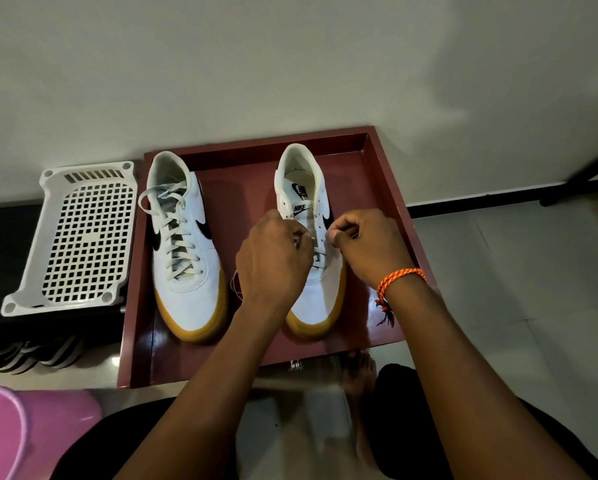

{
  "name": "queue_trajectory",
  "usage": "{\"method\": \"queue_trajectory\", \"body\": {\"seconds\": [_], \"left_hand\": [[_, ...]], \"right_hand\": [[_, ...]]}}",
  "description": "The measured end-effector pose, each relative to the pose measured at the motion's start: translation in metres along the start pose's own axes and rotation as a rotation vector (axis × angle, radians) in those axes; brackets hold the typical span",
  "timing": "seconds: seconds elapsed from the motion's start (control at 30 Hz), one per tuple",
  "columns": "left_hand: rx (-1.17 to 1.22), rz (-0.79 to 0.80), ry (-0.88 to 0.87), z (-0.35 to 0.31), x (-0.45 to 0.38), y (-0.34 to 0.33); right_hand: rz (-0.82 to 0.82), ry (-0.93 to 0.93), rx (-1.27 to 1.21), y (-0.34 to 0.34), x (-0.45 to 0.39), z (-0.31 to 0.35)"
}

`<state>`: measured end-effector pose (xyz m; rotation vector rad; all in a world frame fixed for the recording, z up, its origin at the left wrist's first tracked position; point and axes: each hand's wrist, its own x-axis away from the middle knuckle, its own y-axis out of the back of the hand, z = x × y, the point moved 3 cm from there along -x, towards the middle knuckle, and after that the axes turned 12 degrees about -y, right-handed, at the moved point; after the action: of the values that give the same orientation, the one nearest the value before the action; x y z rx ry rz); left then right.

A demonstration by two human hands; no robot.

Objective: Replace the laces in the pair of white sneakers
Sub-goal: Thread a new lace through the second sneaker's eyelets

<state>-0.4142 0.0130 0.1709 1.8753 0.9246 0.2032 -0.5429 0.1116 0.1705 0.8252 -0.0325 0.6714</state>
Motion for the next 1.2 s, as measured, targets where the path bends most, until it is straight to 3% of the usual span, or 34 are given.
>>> {"method": "queue_trajectory", "body": {"seconds": [0.43,1.2], "left_hand": [[0.289,0.064,0.074,0.011,-0.007,-0.013],[0.183,0.028,0.009,0.009,-0.002,-0.018]], "right_hand": [[0.07,-0.051,-0.013,0.0,0.002,-0.002],[-0.016,-0.007,0.033,-0.009,0.004,-0.002]]}}
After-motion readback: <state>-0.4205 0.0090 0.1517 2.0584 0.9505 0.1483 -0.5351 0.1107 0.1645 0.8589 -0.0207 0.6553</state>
